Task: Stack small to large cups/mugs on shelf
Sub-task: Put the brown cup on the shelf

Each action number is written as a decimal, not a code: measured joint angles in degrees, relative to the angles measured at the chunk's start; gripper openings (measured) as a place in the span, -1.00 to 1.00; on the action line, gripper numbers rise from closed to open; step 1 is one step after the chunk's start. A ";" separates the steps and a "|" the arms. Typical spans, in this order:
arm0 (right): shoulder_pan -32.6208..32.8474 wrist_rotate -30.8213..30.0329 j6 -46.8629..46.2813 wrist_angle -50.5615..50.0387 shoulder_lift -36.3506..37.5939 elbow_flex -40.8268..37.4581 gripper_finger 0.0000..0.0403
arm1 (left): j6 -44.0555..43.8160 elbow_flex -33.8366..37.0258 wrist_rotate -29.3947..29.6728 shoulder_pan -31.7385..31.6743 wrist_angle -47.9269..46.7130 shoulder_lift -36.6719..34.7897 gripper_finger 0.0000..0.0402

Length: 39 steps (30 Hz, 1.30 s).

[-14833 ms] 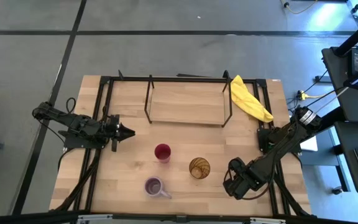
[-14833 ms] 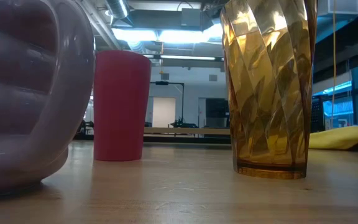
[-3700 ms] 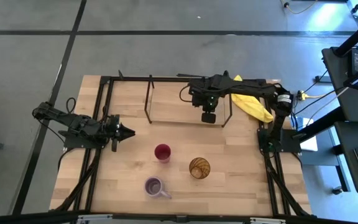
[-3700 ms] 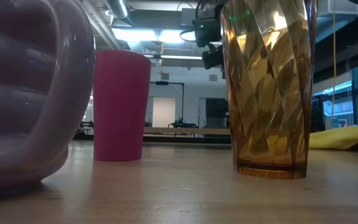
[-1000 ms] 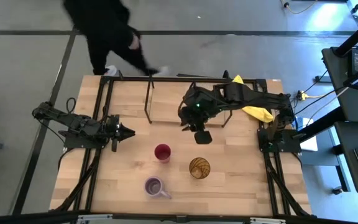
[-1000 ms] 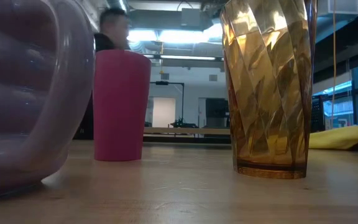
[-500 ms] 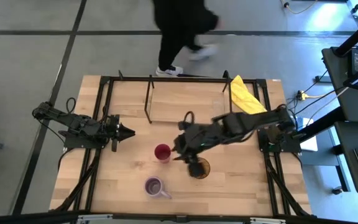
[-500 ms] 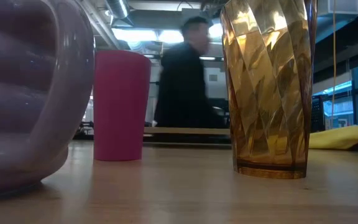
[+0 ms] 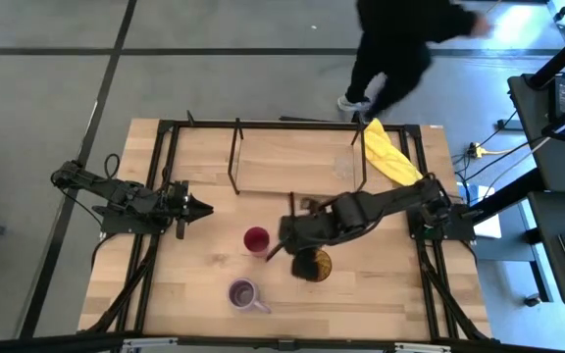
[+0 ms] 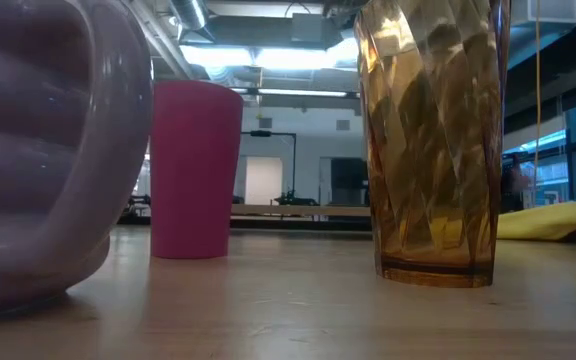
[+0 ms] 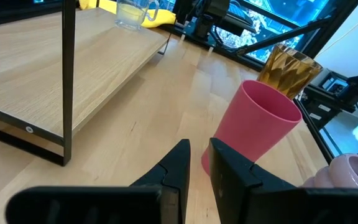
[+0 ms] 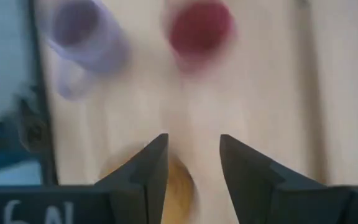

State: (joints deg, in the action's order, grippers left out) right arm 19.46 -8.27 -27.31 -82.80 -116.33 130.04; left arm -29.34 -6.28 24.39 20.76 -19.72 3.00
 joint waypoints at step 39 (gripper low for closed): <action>-0.48 10.69 -1.28 -1.68 0.68 -14.35 -0.28 | 0.00 -0.02 -0.01 0.02 -0.09 -0.01 -0.73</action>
State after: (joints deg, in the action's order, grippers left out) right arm 18.98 2.41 -28.59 -84.48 -115.66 115.69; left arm -29.35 -6.31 24.38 20.78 -19.81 2.99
